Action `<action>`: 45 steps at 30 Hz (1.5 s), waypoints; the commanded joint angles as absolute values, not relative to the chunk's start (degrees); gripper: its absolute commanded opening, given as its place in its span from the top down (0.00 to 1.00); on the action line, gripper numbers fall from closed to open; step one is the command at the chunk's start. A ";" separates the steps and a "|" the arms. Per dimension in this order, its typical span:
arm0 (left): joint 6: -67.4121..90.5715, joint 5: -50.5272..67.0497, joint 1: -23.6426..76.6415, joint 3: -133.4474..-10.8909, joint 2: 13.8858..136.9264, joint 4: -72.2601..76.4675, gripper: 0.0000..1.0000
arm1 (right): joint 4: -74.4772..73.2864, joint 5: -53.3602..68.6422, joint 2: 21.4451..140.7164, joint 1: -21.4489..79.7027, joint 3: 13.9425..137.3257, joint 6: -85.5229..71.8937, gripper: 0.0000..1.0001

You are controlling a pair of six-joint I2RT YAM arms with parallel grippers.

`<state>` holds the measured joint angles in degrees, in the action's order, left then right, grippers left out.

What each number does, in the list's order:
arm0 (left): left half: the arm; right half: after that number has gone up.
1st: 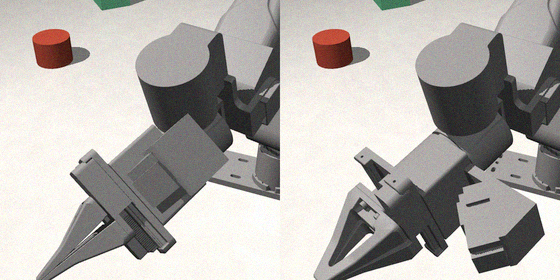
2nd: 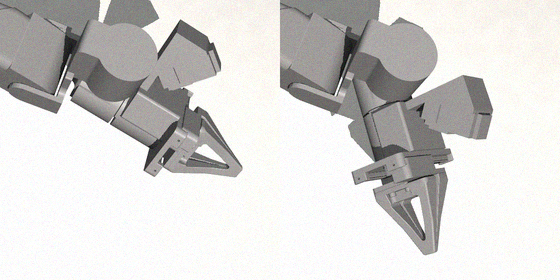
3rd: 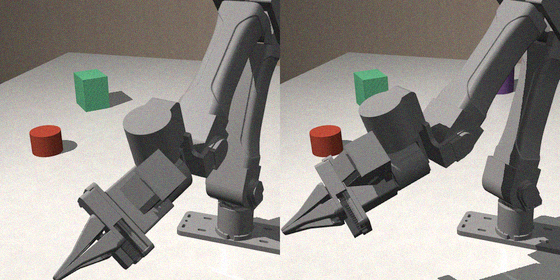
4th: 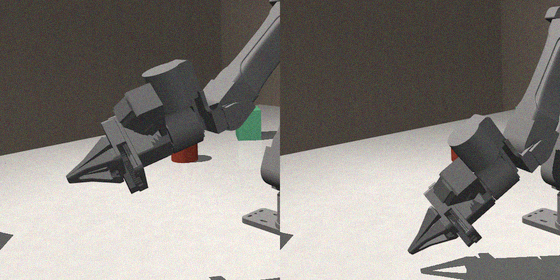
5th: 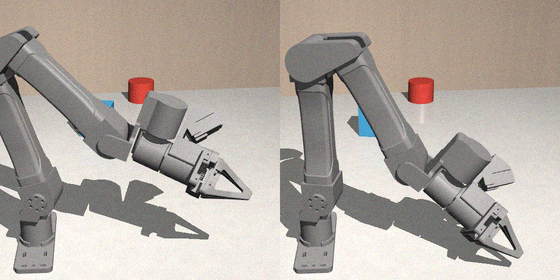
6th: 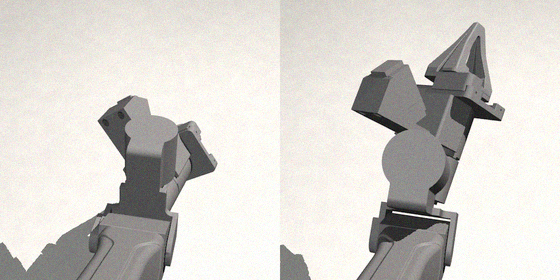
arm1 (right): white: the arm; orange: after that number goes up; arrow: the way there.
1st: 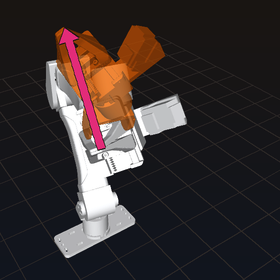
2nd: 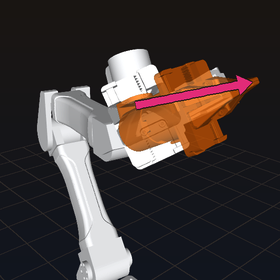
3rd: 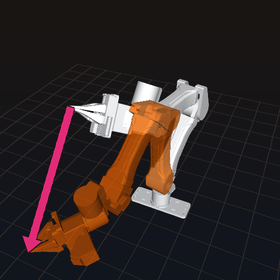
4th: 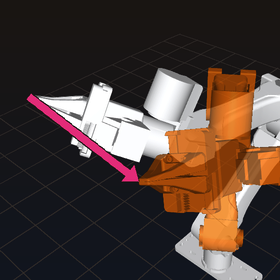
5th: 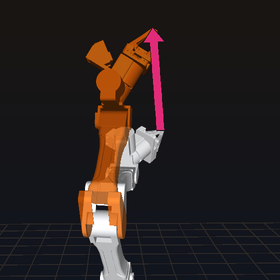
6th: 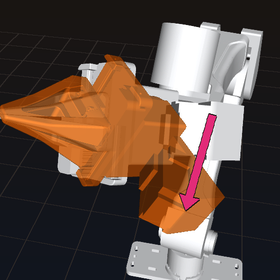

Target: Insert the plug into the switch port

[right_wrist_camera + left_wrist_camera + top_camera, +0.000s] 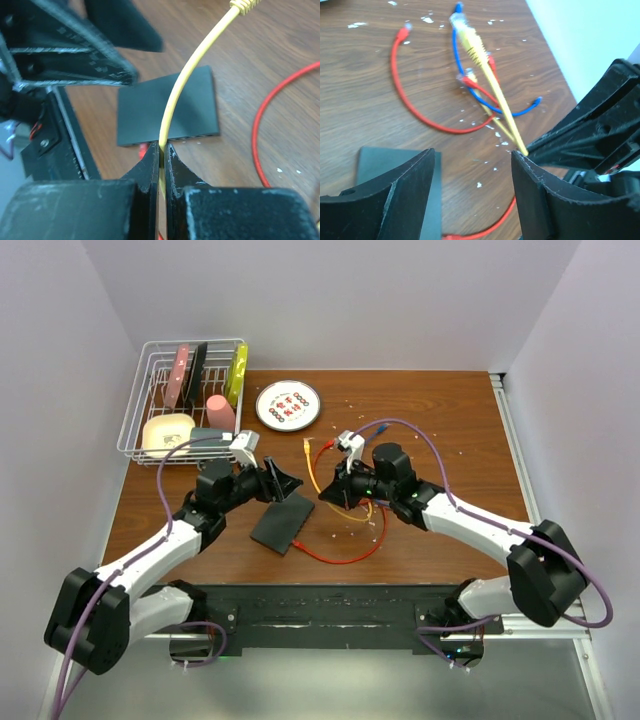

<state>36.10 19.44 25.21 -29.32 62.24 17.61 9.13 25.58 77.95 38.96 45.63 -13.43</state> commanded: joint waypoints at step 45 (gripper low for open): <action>37.70 27.93 25.58 -32.27 69.62 35.84 1.00 | 24.50 29.17 77.78 44.47 46.58 -21.17 0.42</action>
<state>37.34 21.58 25.58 -35.14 72.79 24.67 12.38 22.55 78.02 45.34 45.01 -14.46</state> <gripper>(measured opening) 0.165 0.542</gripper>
